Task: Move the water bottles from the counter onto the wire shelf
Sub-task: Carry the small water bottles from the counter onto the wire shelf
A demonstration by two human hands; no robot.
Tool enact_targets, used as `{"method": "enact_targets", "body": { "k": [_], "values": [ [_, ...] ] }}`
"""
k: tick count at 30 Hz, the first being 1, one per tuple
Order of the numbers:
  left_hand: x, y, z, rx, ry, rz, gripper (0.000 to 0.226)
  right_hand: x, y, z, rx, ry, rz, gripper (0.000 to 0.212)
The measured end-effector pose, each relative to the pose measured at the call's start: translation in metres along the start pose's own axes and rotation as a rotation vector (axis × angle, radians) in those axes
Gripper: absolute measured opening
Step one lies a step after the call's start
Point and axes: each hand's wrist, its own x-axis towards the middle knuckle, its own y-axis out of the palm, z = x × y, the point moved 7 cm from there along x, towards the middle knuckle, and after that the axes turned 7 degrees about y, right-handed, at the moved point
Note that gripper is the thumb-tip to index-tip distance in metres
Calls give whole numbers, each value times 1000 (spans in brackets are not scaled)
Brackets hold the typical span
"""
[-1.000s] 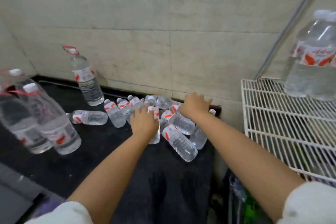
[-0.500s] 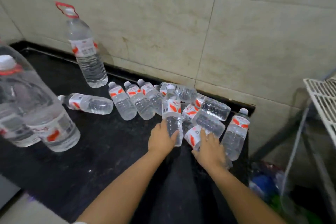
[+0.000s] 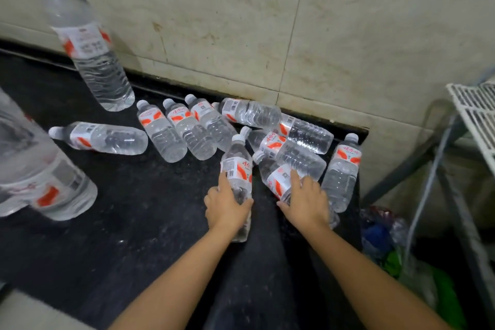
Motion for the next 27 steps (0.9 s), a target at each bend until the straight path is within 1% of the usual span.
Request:
{"method": "enact_targets", "body": {
  "k": [3,6,8,10,12,14,16,19,21,23,27],
  "values": [
    [-31,-12,31,-45,-70,26,81,-9,-1,5,-55,-34,-23,76],
    [-66,-28,52,68,-73,34,83,-30,3,4,-112,-84,-26,74],
    [-91,-35,58,272,-29,52,83,-51,7,1,-113,-92,6,74],
    [-113,-36,57,544,75,79,80,-73,10,-3,-118,-96,40,76],
    [-130,-33,60,674,139,115,77,-91,13,-6,-114,-100,85,77],
    [-135,-33,59,699,137,119,75,-100,14,-8,-86,-81,120,76],
    [-126,-35,53,677,116,77,75,-99,12,-6,-28,-41,146,75],
    [-106,-30,49,623,49,52,82,-89,12,3,14,25,155,85],
    [-99,-26,50,617,4,54,78,-85,12,10,-3,57,122,84],
    [-95,-26,51,624,4,32,69,-84,12,13,3,65,89,78],
    [-98,-27,47,621,35,38,63,-87,9,8,44,70,109,74]
  ]
}}
